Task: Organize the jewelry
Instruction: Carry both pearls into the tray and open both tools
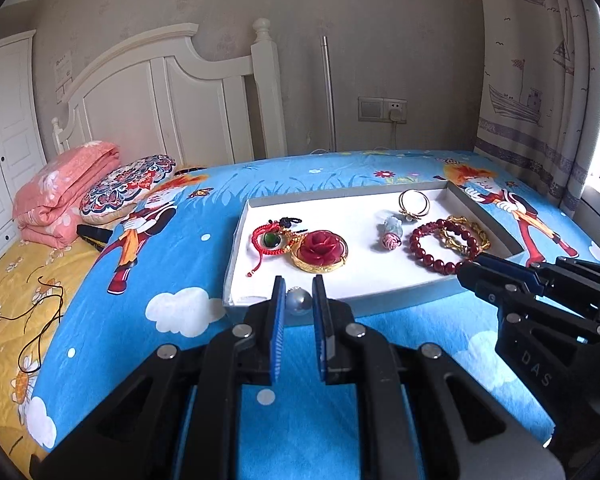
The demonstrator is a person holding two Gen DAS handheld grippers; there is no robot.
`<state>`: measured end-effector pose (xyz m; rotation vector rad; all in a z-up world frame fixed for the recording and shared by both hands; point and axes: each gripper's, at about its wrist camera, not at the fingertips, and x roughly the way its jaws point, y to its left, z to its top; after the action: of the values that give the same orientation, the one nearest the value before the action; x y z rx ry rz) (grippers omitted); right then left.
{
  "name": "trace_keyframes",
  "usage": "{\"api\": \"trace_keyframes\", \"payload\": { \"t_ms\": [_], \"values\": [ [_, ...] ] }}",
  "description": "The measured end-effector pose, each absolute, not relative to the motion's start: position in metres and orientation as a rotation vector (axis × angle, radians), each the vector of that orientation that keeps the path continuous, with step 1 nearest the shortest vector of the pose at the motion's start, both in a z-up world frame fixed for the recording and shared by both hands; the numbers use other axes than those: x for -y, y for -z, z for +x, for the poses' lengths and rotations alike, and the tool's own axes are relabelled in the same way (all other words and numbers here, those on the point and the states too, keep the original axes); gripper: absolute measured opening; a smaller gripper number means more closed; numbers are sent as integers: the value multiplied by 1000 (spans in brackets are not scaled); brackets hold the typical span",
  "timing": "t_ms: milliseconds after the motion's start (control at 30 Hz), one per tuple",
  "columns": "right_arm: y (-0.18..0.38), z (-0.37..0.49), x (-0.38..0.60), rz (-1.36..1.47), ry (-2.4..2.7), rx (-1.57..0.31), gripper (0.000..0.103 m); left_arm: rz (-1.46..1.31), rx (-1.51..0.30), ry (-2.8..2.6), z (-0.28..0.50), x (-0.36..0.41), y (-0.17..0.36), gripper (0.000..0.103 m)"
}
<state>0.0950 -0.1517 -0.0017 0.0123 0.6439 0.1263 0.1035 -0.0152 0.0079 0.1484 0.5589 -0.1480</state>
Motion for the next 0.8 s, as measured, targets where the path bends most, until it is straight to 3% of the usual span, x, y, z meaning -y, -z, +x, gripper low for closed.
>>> {"api": "trace_keyframes", "payload": {
  "t_ms": [433, 800],
  "values": [
    [-9, 166, 159, -4, -85, -658, 15, 114, -669, 107, 208, 29, -17, 13],
    [-3, 207, 169, 9, -68, -710, 15, 105, -730, 71, 251, 36, -2, 13]
  ]
}}
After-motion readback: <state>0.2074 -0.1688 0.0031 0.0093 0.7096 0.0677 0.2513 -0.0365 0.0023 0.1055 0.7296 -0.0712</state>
